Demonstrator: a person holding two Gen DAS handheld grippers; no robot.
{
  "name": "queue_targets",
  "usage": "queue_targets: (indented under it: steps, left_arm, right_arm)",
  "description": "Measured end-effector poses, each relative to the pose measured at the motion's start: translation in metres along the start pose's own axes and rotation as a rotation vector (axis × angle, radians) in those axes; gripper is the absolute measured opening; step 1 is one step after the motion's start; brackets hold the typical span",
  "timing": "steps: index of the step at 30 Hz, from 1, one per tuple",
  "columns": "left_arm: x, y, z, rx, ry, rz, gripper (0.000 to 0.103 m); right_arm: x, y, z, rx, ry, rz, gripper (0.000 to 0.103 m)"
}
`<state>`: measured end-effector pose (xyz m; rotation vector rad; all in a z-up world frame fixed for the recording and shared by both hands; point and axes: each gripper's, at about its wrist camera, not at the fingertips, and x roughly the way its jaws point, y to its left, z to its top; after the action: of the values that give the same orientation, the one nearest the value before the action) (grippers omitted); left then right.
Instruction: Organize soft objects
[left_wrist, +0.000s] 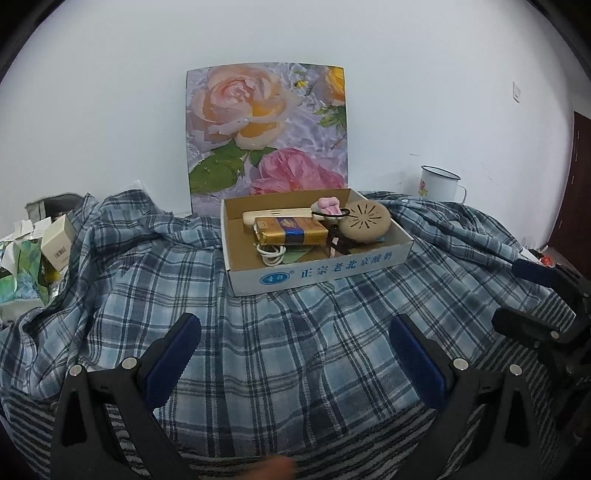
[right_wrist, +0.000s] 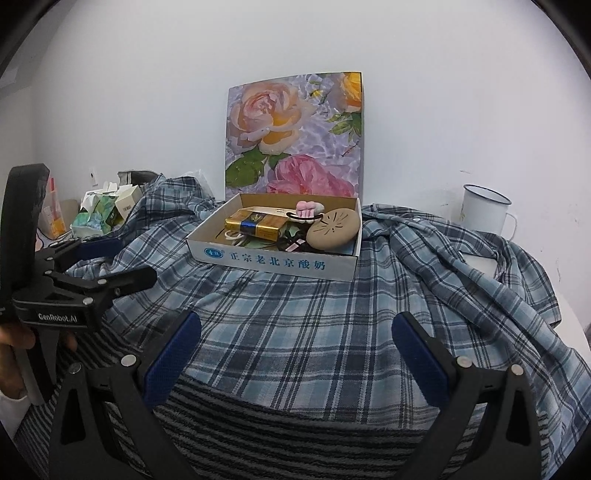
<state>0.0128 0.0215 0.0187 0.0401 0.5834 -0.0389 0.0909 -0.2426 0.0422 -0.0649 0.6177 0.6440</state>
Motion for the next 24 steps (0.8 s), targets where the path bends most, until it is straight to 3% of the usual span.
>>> queue_targets:
  steps: [24]
  left_arm:
    - [0.003,-0.013,-0.003,0.069,0.023,0.064,0.103]
  right_arm:
    - [0.011,0.005,-0.002,-0.03,0.056,0.007,0.103]
